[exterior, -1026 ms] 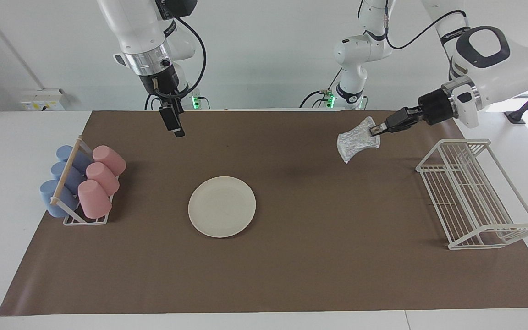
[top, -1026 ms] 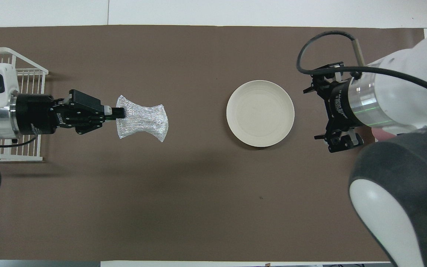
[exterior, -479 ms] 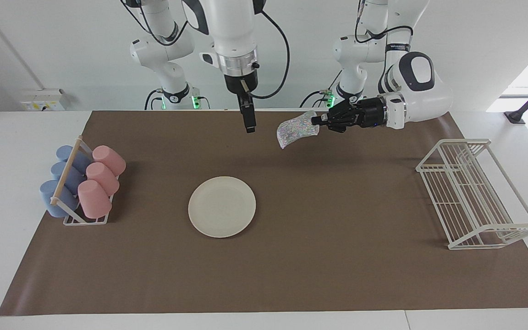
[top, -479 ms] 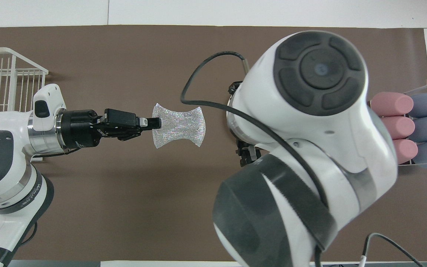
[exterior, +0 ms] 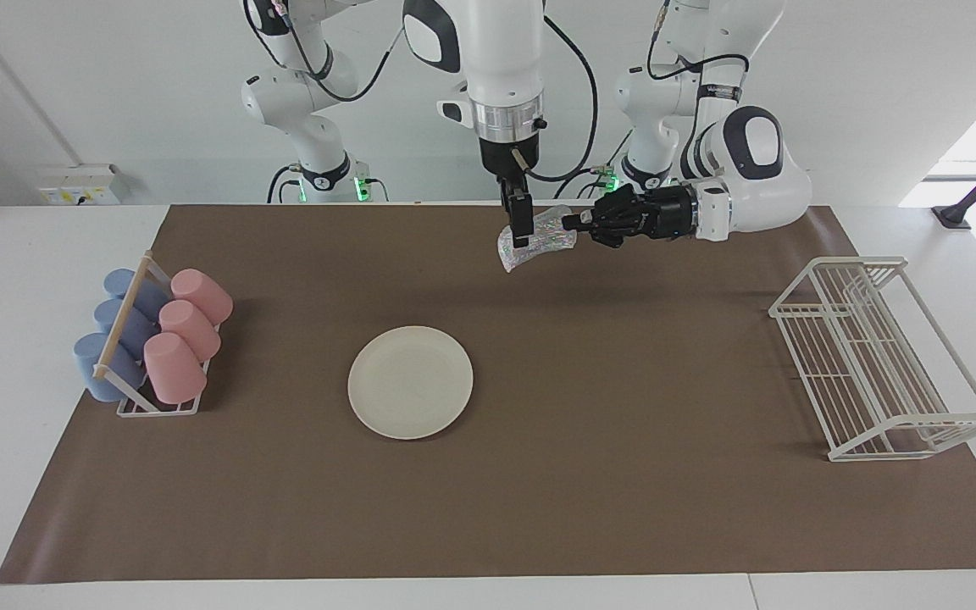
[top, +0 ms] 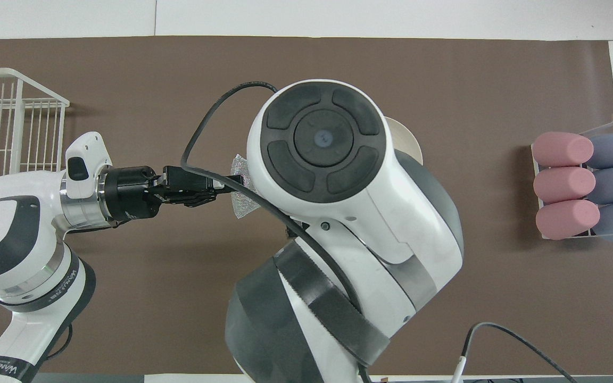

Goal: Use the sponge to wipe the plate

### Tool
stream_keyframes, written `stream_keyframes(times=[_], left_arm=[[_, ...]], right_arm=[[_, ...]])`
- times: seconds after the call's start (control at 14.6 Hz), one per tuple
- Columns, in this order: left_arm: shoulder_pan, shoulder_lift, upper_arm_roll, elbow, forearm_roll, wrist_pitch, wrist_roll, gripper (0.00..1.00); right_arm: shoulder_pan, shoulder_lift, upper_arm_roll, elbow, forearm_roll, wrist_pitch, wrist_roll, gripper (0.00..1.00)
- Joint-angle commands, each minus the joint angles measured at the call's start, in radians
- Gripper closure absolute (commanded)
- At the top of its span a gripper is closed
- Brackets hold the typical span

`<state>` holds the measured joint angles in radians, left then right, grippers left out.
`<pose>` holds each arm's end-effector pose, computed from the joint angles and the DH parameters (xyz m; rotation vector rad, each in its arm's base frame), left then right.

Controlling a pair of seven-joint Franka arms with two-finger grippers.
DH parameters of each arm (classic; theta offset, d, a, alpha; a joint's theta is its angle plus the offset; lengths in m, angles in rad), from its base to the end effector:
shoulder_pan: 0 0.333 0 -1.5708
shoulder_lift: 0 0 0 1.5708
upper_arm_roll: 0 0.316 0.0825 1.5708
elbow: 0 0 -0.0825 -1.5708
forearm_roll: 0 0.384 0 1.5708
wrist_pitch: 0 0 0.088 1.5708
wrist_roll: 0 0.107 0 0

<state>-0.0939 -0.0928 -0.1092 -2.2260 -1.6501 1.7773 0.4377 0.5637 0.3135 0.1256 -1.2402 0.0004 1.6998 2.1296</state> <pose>0.4886 -0.1900 0.4673 1.6212 0.1142 -0.0865 0.5188 0.4088 0.6055 -2.2378 1.9811 0.0212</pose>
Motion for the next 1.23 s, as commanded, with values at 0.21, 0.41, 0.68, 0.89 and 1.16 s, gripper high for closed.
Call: stream_keyframes(times=[0.21, 0.41, 0.68, 0.89, 1.16], left_arm=[[-0.029, -0.022, 0.016, -0.027, -0.023, 0.028, 0.018, 1.00], [-0.029, -0.022, 0.016, -0.027, -0.023, 0.021, 0.018, 1.00], [-0.026, -0.024, 0.017, -0.027, -0.023, 0.016, 0.018, 1.00], [-0.024, -0.024, 0.019, -0.026, -0.022, 0.014, 0.018, 1.00], [-0.027, -0.024, 0.020, -0.026, -0.008, 0.014, 0.018, 1.00]], right_arm=[[0.010, -0.024, 0.009, -0.058, -0.016, 0.040, 0.015, 0.00], [0.012, -0.050, 0.009, -0.119, -0.016, 0.063, 0.015, 0.01], [0.012, -0.070, 0.011, -0.162, -0.016, 0.077, -0.025, 0.73], [0.013, -0.070, 0.009, -0.162, -0.019, 0.080, -0.069, 1.00], [-0.001, -0.071, 0.008, -0.159, -0.017, 0.130, -0.148, 1.00]])
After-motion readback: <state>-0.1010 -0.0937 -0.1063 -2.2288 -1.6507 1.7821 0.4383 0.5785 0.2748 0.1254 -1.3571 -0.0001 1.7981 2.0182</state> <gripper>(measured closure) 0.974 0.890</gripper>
